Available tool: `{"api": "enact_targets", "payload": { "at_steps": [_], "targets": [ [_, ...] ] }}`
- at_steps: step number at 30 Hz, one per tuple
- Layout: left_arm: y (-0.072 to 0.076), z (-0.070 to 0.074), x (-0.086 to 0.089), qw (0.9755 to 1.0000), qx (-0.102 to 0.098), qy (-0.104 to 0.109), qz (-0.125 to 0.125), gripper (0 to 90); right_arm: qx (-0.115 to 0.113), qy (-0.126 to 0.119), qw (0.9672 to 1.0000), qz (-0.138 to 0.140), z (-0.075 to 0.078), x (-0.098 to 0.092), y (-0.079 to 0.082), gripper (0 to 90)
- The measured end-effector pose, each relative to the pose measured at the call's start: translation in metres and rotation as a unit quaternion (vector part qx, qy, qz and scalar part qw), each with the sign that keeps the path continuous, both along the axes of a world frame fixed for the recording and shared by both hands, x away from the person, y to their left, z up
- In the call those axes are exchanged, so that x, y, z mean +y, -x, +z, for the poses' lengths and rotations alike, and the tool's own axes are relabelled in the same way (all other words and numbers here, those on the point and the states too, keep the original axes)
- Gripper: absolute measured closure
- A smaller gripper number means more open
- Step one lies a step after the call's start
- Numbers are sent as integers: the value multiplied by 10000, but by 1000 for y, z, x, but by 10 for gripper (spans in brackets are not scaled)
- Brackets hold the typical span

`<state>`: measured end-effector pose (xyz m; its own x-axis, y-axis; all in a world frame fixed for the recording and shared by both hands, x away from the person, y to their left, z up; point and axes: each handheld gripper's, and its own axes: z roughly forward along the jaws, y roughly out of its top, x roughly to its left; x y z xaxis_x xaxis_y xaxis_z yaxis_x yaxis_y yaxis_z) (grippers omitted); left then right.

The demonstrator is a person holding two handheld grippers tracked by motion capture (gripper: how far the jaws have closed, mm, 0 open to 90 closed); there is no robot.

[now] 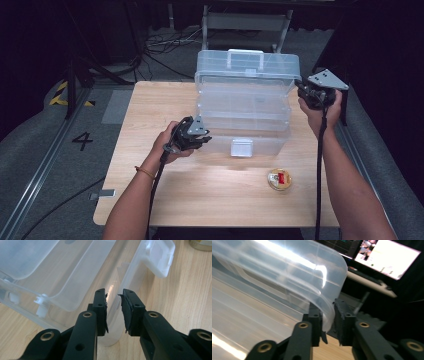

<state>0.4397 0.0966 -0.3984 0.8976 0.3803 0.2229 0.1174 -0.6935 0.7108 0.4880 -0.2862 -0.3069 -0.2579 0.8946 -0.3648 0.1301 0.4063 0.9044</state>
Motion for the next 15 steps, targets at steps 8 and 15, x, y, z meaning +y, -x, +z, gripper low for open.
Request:
{"api": "enact_targets", "payload": {
  "at_steps": [8,15],
  "targets": [
    [-1,-1,1,9999,39,99,38,742,-4,52,10000,-4,3,-1,-8,811],
    [-1,-2,3,9998,86,200,49,742,-81,108,9999,43,4,-2,-15,827]
  ]
}}
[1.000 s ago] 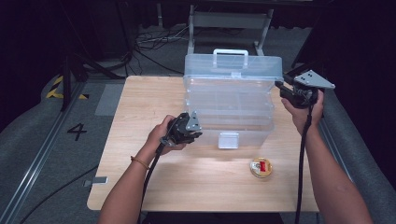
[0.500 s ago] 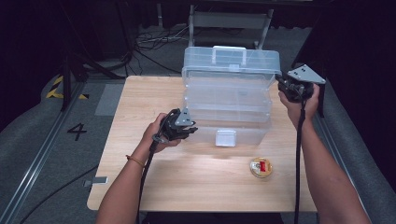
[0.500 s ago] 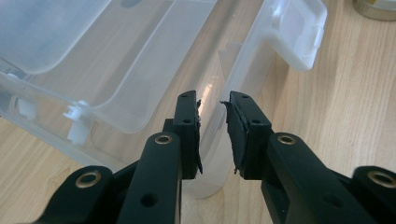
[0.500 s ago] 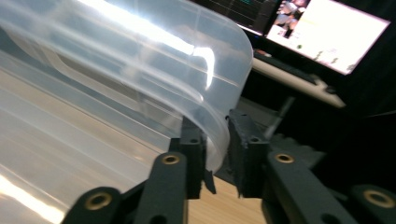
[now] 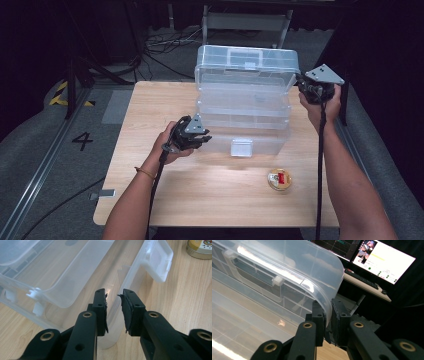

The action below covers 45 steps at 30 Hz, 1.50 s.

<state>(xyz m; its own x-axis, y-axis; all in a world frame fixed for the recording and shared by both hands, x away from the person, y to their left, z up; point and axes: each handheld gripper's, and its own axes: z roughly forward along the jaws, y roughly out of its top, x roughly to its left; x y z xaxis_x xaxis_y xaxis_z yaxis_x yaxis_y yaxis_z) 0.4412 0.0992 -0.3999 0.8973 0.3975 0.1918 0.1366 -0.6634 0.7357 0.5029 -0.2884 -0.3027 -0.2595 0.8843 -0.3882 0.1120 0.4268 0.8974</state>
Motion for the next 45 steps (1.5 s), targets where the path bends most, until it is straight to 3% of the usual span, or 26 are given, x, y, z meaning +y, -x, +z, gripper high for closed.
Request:
{"api": "enact_targets", "payload": {
  "at_steps": [9,23,45],
  "targets": [
    [-1,0,1,10000,29,33,-26,743,-39,85,9999,-48,2,1,-9,840],
    [-2,0,2,9999,99,89,-41,744,20,-8,10000,-53,7,-1,-22,847],
    [-4,-1,4,9997,134,165,-97,749,368,-330,9988,-23,17,-3,-60,854]
  ]
}}
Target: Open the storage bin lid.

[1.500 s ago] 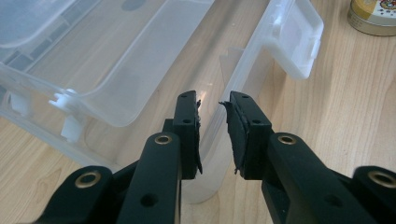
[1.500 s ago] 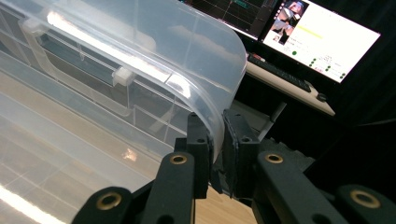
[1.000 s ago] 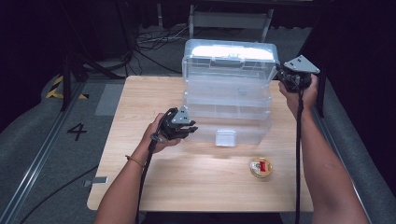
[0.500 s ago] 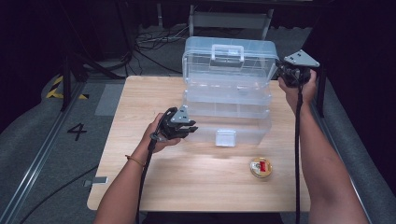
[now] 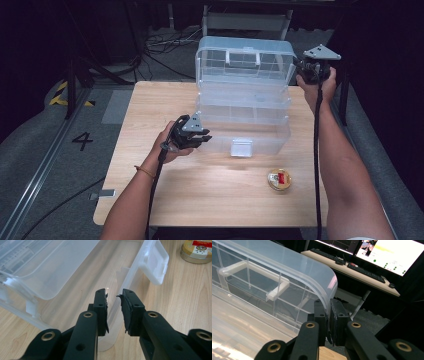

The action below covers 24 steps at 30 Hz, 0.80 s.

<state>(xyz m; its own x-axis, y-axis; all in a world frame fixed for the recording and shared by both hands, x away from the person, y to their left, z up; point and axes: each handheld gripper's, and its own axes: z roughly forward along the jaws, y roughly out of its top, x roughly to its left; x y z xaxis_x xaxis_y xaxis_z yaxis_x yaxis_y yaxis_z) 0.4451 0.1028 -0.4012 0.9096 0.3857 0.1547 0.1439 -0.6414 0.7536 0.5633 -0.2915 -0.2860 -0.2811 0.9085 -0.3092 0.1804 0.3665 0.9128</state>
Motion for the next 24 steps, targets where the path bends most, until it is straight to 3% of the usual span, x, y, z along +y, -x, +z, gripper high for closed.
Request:
{"api": "enact_targets", "payload": {
  "at_steps": [8,13,19,24],
  "targets": [
    [-2,0,3,9999,90,103,-57,761,158,-113,9998,10,2,-1,-15,856],
    [-4,0,10,9993,215,315,-63,791,276,-175,9995,2,3,-2,-27,858],
    [-3,2,10,9994,188,275,-50,793,411,-209,9989,-83,3,1,-39,859],
    [4,6,8,10000,-76,1,47,811,674,-155,9976,-49,6,0,-56,858]
  ]
}}
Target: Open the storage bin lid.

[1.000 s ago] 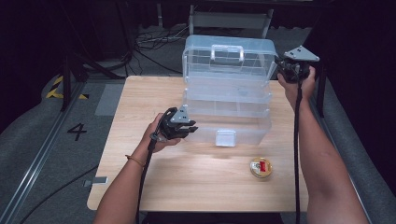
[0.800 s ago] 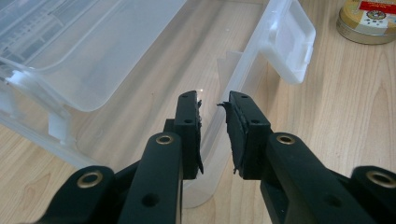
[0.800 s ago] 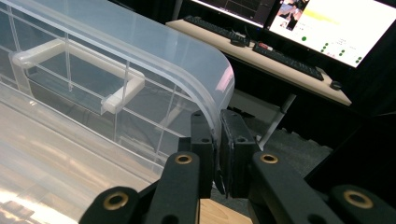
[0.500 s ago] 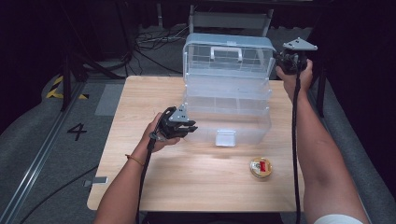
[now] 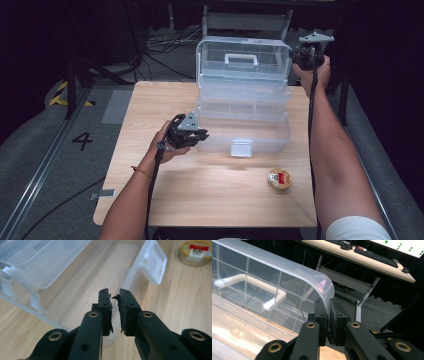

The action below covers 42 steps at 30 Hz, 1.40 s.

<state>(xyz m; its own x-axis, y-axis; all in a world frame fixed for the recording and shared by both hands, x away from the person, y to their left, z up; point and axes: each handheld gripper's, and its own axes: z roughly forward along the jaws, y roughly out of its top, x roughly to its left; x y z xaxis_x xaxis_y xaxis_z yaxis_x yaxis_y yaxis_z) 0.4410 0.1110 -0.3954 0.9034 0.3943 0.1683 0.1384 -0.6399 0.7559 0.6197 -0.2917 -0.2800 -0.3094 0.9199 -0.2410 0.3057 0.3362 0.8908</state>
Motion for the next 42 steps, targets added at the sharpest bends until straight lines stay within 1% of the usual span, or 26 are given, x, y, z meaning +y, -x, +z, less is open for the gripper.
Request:
{"api": "enact_targets", "payload": {
  "at_steps": [2,3,5,6,7,8,9,11,14,15,16,17,18,19,21,22,25,26,29,32,33,35,40,42],
  "targets": [
    [1,1,1,10000,3,-18,10,817,41,-73,10000,-26,-2,0,-5,859],
    [0,1,2,10000,45,27,7,819,59,-79,9999,-41,-2,0,-7,859],
    [-1,2,5,9999,125,49,-4,819,105,-64,9999,-58,-3,2,-11,859],
    [-1,1,6,9999,150,30,-6,814,134,-26,9999,-68,-4,3,-13,858],
    [-1,0,5,9998,186,-91,40,797,158,27,9998,-78,-4,4,-15,858],
    [-1,0,5,9997,178,-145,64,742,213,-6,9997,-74,-5,5,-17,858],
    [0,-1,5,9997,202,-112,38,729,267,-30,9996,-77,-6,5,-19,858],
    [0,-1,6,9997,215,-128,18,726,296,-41,9995,-79,-8,5,-21,858],
    [-2,-3,6,9993,344,-122,-127,718,357,-89,9993,-72,-14,6,-24,856],
    [-1,-4,4,9991,358,-149,-158,711,380,-102,9992,-66,-15,6,-25,854],
    [1,-3,3,9992,299,-206,-183,710,426,-58,9991,-69,-16,6,-26,852],
    [1,-3,3,9992,299,-206,-183,714,426,-58,9991,-69,-16,6,-26,852],
    [2,-3,2,9991,249,-272,-207,714,445,-28,9990,-82,-17,7,-27,851],
    [4,-2,3,9991,234,-282,-236,719,483,-19,9988,-69,-19,7,-29,850],
    [4,-2,3,9992,213,-241,-245,735,518,-50,9986,-71,-20,6,-31,850],
    [5,-1,3,9993,211,-195,-245,741,505,-46,9987,-95,-22,7,-32,849],
    [6,-1,3,9993,223,-143,-245,758,472,-69,9988,-98,-23,7,-33,851],
    [7,0,3,9993,216,-170,-254,762,486,-97,9987,-99,-24,8,-34,851],
    [9,0,2,9991,255,-129,-298,771,557,-69,9984,-76,-25,9,-38,851],
    [10,0,2,9991,239,-149,-308,774,602,26,9982,-56,-25,12,-42,848],
    [11,0,1,9991,195,-205,-312,774,615,49,9981,-49,-26,12,-43,848],
    [12,1,0,9991,167,-243,-297,772,626,83,9980,-62,-27,13,-44,846],
    [11,0,2,9991,243,-128,-316,773,663,116,9977,-33,-30,12,-48,844],
    [10,-1,3,9990,278,-100,-337,774,688,30,9976,-91,-31,13,-49,846]
  ]
}}
